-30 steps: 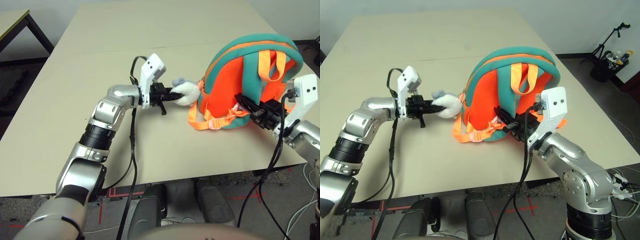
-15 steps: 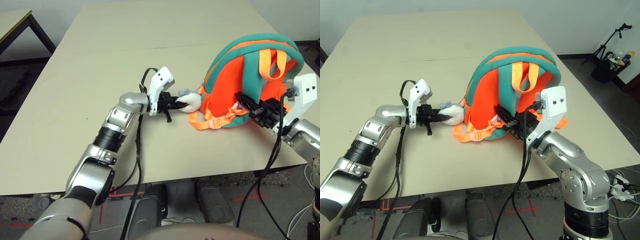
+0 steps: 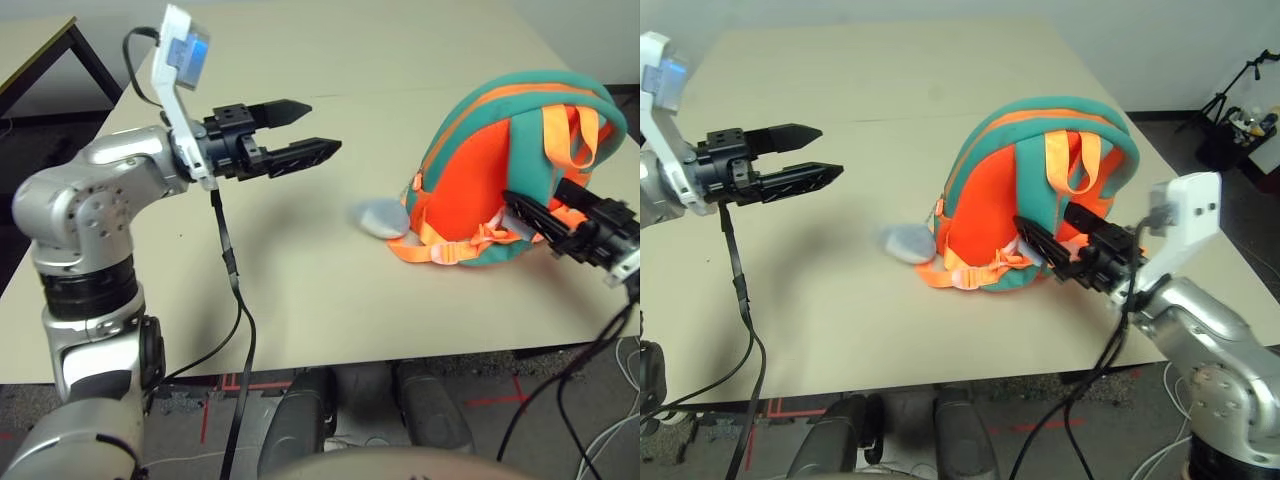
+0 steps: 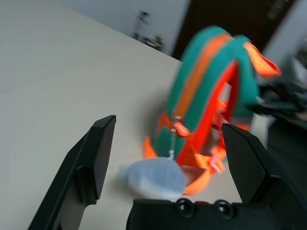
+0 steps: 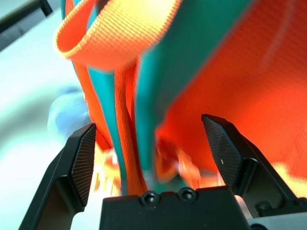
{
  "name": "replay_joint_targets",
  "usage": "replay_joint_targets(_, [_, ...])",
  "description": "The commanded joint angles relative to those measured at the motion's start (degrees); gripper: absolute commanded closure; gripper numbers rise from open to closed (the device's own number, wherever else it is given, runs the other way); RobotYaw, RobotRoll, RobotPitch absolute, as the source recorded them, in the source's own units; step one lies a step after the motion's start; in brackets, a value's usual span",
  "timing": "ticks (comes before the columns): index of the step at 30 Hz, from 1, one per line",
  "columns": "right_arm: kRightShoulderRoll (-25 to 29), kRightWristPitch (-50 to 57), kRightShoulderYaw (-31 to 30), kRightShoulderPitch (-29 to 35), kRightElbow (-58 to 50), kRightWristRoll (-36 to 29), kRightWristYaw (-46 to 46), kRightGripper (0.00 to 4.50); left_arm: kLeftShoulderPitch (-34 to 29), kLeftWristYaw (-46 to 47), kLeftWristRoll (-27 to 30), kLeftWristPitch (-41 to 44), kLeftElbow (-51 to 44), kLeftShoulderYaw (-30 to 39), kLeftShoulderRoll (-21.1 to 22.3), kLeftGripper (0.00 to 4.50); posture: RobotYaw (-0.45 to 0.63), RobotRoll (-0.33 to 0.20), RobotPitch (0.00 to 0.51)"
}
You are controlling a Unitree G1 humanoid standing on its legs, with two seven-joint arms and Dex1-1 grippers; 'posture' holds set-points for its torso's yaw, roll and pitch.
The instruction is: Put the pencil case into the backpack and zip it.
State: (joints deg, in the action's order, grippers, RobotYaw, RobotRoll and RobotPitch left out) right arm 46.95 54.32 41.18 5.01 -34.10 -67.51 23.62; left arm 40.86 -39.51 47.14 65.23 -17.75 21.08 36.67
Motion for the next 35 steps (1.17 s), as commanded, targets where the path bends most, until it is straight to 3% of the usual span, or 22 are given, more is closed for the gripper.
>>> replay_joint_targets(1, [2.91,4.85,9.65,5.87,2.36,-6.69,-0.04,0.03,-4.71,4.47,-3.99,-3.58,1.56,1.65,1.34,0.00,-0.14,0.000,0.111])
replay_joint_targets(5, [5.01,3.75,15.06,7.45,10.01,-5.62,-0.06,0.03,-11.29,7.13,-10.15,-11.67,6.15,1.78,1.78,0.00,-0.16,0.000,0.110])
replay_joint_targets(10, [5.44,-11.03,6.61,-2.46,25.25,11.56,2.37,0.03,-19.05,8.78,-26.27,-34.74,17.59,-4.86,2.16,0.00,-0.15,0.000,0.105])
replay_joint_targets(18, [4.67,-25.38,-5.90,-18.53,48.34,25.64,11.00,0.03,-21.57,24.06,-36.86,-53.36,24.39,-2.71,-5.56,0.00,-0.08,0.000,0.110])
replay_joint_targets(25, [2.07,-33.63,-10.33,-23.74,58.96,32.27,15.74,0.03,-23.15,31.39,-41.55,-59.56,22.27,-2.75,-7.82,0.00,-0.07,0.000,0.139])
replay_joint_targets(35, [-2.45,-35.81,-12.61,-25.56,60.53,35.75,16.45,0.03,-28.41,36.85,-41.13,-57.96,20.15,-0.19,-10.97,0.00,-0.04,0.000,0.151])
